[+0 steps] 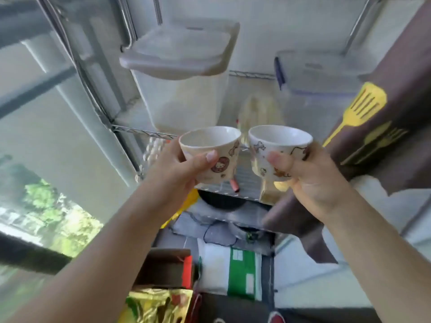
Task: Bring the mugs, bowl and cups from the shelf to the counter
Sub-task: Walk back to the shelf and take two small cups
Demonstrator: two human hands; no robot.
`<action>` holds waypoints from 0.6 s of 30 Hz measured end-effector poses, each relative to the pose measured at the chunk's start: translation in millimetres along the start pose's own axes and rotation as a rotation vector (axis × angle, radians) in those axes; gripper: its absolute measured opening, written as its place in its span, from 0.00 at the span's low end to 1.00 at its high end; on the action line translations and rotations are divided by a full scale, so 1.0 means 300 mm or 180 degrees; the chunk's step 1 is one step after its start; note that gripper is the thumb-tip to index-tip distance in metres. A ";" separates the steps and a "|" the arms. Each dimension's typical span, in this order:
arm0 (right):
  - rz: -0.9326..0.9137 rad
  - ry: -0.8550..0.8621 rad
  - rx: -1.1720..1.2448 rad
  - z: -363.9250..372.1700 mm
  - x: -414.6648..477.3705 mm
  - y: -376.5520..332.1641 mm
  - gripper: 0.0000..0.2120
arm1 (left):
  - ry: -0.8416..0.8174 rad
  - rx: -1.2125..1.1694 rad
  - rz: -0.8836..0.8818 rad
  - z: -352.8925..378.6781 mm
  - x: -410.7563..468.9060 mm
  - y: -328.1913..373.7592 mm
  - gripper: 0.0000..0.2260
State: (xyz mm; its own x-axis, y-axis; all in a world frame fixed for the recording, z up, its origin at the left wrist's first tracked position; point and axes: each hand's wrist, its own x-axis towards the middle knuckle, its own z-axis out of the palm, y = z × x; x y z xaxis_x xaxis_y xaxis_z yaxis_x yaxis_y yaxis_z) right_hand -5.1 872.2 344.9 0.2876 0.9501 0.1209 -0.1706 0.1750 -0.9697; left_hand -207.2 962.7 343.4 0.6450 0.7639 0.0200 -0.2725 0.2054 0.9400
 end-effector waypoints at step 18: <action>0.0877 0.1696 -0.0105 -0.251 -0.751 0.229 0.44 | -0.0996 0.0622 -0.1359 0.197 -0.229 -0.484 0.41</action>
State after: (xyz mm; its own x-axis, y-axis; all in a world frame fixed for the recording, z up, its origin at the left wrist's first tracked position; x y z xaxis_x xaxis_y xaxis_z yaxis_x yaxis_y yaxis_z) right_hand -10.6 650.8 235.1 0.6713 0.6975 -0.2508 -0.2791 -0.0756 -0.9573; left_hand -169.8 844.3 225.8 0.8581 0.4139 -0.3040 0.1772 0.3169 0.9318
